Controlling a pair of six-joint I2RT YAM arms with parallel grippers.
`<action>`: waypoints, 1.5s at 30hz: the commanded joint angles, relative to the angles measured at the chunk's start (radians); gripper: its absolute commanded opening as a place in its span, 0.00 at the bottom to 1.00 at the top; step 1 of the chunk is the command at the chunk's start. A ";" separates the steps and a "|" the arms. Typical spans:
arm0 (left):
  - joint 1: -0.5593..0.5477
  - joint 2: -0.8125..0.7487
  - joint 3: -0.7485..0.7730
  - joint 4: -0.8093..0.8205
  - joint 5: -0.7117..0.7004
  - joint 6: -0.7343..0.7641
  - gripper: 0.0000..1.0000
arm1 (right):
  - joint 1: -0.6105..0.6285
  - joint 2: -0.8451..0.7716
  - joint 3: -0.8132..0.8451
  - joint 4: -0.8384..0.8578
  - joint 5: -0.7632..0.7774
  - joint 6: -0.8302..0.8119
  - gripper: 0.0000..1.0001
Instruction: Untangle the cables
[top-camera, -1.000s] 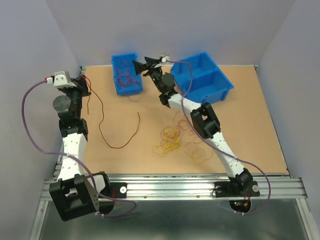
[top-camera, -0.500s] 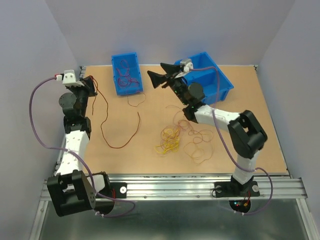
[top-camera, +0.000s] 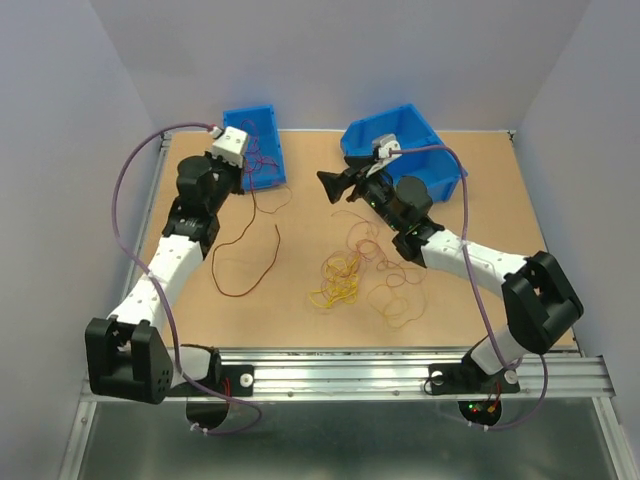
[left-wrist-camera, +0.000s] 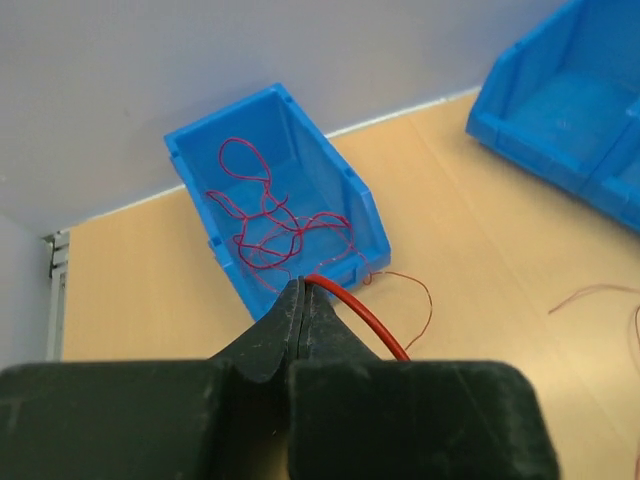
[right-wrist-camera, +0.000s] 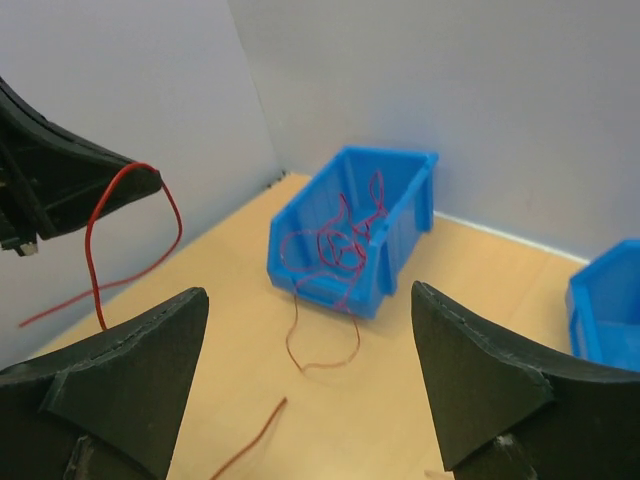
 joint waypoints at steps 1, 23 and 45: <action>-0.131 0.033 0.050 -0.147 -0.162 0.242 0.04 | -0.006 -0.083 0.036 -0.192 0.068 -0.047 0.87; -0.390 0.452 0.179 -0.356 -0.586 0.353 0.50 | -0.006 -0.242 -0.076 -0.194 0.192 -0.067 0.87; -0.350 0.745 0.394 -0.229 -0.571 0.388 0.25 | -0.006 -0.241 -0.082 -0.186 0.181 -0.073 0.87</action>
